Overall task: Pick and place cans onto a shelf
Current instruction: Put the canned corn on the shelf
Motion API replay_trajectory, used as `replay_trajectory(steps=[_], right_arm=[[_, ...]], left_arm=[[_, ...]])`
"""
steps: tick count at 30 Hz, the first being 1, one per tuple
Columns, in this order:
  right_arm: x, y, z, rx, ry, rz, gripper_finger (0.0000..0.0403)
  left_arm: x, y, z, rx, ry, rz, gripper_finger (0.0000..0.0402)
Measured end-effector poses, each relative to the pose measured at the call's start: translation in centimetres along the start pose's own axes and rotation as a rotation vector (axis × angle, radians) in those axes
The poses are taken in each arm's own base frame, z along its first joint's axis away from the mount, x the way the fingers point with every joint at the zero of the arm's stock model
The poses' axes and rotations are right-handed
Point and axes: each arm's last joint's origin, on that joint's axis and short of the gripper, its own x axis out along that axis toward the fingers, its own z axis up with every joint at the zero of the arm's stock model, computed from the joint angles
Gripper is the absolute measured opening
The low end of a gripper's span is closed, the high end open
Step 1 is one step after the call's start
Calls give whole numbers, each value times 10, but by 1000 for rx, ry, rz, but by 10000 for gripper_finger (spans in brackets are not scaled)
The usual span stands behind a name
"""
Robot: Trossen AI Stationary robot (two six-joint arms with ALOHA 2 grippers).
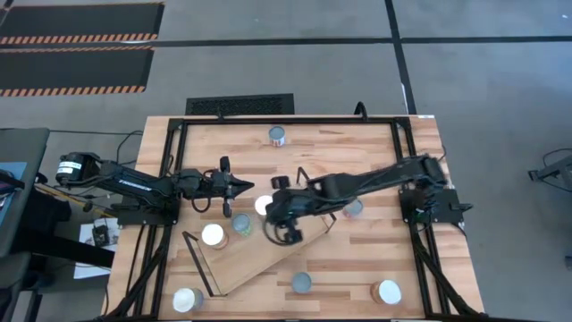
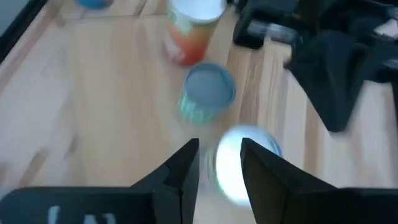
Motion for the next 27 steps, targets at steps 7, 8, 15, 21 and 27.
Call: replay_trajectory(steps=[7, 8, 15, 21, 27], right_arm=[[-73, 17, -24, -18, 35, -116, 19], [-80, 21, -31, -8, 21, -130, 12], [-111, 58, -91, 79, -131, -103, 22], [-130, 89, -137, 187, -149, -31, 9], [-125, 107, -174, 332, -46, -64, 46]], left_arm=[[0, 0, -2, 2, 17, -2, 0], [0, 0, -2, 2, 16, -4, 0], [0, 0, -1, 4, 9, -5, 0], [0, 0, -1, 9, 10, -5, 0], [0, 0, -1, 6, 14, -5, 0]])
